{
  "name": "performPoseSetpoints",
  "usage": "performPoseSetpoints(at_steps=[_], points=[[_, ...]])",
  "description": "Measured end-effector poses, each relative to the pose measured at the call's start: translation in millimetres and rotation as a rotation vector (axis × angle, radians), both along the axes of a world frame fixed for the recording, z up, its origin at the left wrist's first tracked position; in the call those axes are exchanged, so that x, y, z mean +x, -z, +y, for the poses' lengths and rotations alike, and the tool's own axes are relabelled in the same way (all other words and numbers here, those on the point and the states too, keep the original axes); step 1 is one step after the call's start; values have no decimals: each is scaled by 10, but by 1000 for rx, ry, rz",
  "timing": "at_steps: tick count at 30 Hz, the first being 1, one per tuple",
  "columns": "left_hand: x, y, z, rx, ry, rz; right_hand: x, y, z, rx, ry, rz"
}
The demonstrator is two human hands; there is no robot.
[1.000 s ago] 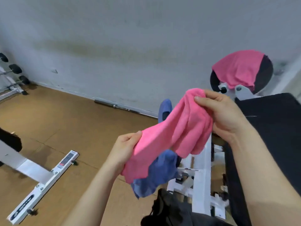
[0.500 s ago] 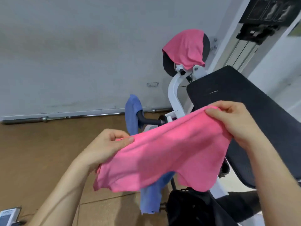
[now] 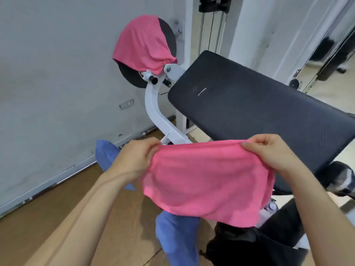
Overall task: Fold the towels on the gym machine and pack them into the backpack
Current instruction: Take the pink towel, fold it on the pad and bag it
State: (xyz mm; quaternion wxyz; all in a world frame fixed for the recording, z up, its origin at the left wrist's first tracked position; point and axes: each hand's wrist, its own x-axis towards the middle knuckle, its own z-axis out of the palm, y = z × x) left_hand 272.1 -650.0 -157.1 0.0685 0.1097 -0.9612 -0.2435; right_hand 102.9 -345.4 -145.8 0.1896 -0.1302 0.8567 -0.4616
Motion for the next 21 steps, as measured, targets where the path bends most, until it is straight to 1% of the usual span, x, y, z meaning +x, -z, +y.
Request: performPoseSetpoints(at_steps=[3, 5, 8, 10, 12, 14, 16, 19, 21], points=[[-397, 43, -128, -78, 121, -98, -241, 146, -51, 84, 126, 222], [-667, 66, -235, -81, 97, -83, -387, 152, -47, 118, 217, 307], [-1094, 47, -431, -133, -15, 49, -609, 144, -27, 145, 382, 379], [-1386, -57, -556, -200, -41, 192, -751, 114, -90, 155, 435, 414], [-1703, -139, -678, -219, -41, 311, -886, 67, -172, 187, 463, 440], [-2059, -139, -820, -170, -55, 384, -1011, 26, -251, 226, 499, 450], [-2477, -41, -985, -50, -59, 411, -1128, 31, -331, 287, 551, 455], [-3159, 208, -1207, 169, -10, 387, -1291, 104, -500, 364, 632, 449], [-3533, 353, -1297, 207, 29, 372, -1402, 151, -615, 392, 698, 438]])
